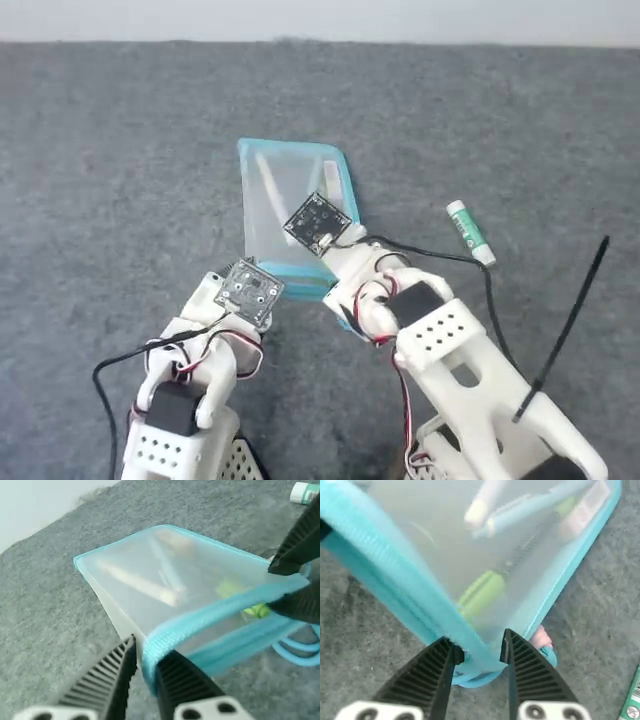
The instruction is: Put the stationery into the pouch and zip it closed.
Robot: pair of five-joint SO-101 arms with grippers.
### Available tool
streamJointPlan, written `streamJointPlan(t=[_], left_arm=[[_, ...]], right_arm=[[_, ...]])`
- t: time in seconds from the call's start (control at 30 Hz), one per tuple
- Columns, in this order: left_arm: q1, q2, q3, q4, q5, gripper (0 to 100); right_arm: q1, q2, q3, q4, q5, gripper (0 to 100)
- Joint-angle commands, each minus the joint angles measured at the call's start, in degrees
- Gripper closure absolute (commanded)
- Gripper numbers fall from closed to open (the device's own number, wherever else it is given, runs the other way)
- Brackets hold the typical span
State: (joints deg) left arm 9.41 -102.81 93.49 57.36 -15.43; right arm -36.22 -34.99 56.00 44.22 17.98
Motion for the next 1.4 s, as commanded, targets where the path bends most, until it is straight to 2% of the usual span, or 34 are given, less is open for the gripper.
streamJointPlan(t=[0.0,0.2,0.3,0.4,0.6,0.7,0.93,1.2,1.37], left_arm=[[0.18,-1.41,-3.82,-0.62,0.97,99],[-0.35,-1.41,-3.82,-0.88,2.64,99],[-0.62,-1.41,-3.74,-2.55,7.82,99],[-2.29,-1.41,-3.38,-3.16,8.97,99],[-3.87,-1.41,0.31,-8.88,9.14,99],[-3.69,-1.41,0.57,-9.05,9.14,99],[-3.69,-1.41,0.66,-9.05,9.14,99],[-3.78,-1.41,0.66,-8.97,9.14,99],[-3.78,-1.41,1.19,-9.23,8.97,99]], right_arm=[[-3.56,-1.71,-0.44,-3.91,-0.18,88.7],[-1.27,-1.80,-1.76,-3.30,-0.35,88.7],[5.93,-1.80,-9.41,7.60,-0.79,88.7],[13.41,-1.80,-17.41,19.38,-1.14,88.7],[18.15,-1.80,-19.08,31.34,5.54,88.7],[21.14,-1.80,-17.76,32.84,7.91,88.7],[34.42,1.80,-18.37,29.32,14.15,88.2],[39.87,24.57,-31.12,29.67,20.40,88.1],[42.42,37.14,-41.32,29.41,21.01,87.2]])
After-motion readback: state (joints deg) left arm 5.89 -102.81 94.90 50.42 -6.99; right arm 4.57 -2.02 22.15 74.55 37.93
